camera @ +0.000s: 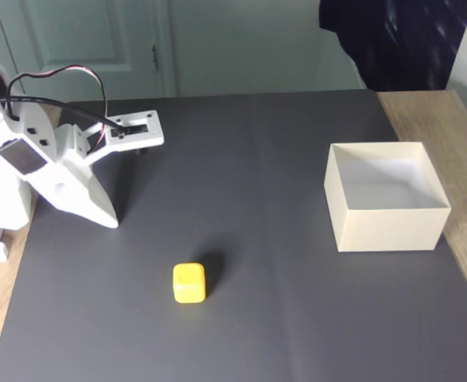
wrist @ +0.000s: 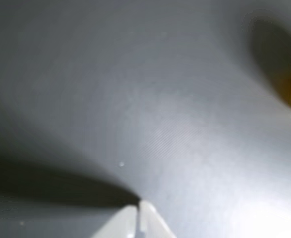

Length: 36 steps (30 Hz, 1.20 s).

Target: Grasp a cube block and put it in the white box.

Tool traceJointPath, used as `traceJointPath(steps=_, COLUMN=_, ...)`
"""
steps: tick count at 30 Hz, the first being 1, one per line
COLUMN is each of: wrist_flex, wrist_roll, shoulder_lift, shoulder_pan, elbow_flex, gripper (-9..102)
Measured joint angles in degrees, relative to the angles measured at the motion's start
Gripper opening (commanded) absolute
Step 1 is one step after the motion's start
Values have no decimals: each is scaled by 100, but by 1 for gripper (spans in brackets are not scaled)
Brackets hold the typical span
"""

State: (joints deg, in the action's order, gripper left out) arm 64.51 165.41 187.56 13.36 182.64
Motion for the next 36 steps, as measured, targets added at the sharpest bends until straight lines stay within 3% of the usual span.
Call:
traceJointPath(steps=16, wrist_flex=-62, wrist_roll=853, shoulder_lift=-35, shoulder_pan=9, elbow_flex=-448, gripper=8)
traceJointPath(steps=26, wrist_flex=-932, wrist_roll=1239, shoulder_lift=-2320, shoulder_pan=431, elbow_flex=-1819, gripper=8)
traceJointPath(steps=36, wrist_flex=-1046, wrist_roll=1960, shoulder_lift=-3832, shoulder_pan=1564, elbow_flex=-3234, gripper=10)
